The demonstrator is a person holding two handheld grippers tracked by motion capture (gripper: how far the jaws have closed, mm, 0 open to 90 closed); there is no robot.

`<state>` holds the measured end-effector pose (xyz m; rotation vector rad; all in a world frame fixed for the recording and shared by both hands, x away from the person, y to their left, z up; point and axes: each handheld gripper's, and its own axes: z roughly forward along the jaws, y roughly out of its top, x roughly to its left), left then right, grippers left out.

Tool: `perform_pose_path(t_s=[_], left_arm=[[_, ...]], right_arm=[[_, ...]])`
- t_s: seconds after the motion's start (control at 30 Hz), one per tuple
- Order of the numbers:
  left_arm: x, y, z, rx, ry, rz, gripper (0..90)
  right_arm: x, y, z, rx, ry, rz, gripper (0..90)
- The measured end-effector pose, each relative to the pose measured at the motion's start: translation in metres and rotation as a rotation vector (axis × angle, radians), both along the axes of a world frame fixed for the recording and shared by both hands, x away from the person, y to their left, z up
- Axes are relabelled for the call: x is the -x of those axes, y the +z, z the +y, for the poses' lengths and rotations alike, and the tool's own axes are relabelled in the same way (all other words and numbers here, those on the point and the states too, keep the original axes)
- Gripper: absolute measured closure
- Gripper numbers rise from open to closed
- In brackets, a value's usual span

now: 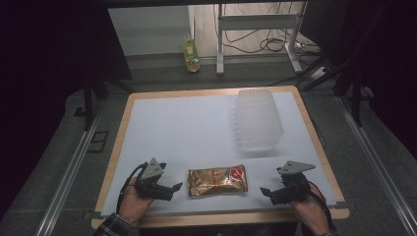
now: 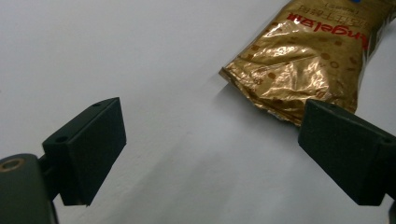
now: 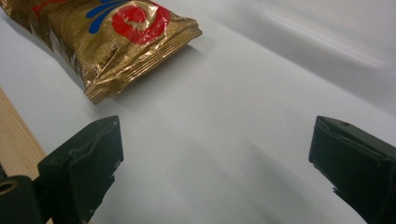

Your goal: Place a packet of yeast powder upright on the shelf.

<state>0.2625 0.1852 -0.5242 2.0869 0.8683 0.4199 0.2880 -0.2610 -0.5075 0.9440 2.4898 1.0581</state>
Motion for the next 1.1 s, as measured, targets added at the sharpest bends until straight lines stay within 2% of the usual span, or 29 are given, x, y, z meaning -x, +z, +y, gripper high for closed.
perform_pose_path(t_s=[0.17, 0.2, 0.33, 0.47, 0.5, 0.7, 1.1], left_arm=[[0.0, 0.0, -0.001, 0.0, -0.003, 0.022, 5.9], [0.0, 0.0, -0.001, 0.019, -0.008, 0.035, 5.4], [0.0, 0.002, -0.003, 0.026, -0.012, 0.035, 8.6], [0.003, 0.005, -0.007, 0.029, -0.042, 0.022, 19.6], [0.005, 0.006, -0.01, 0.035, -0.065, 0.022, 22.4], [0.006, 0.008, -0.017, 0.047, -0.118, 0.03, 31.3], [0.009, 0.01, -0.027, 0.075, -0.158, 0.036, 46.4]], right_arm=[[0.0, 0.0, 0.0, 0.002, -0.005, 0.0, 2.7], [0.0, 0.0, 0.0, 0.002, -0.005, 0.0, 2.7], [0.0, 0.0, 0.0, 0.006, -0.003, -0.005, 2.7], [0.0, 0.0, 0.0, 0.007, -0.001, -0.007, 2.7], [0.0, 0.0, 0.0, 0.004, -0.003, -0.006, 2.7], [0.0, 0.0, 0.001, 0.009, 0.001, -0.008, 2.6], [0.0, -0.001, 0.002, 0.013, 0.006, -0.01, 2.6]])
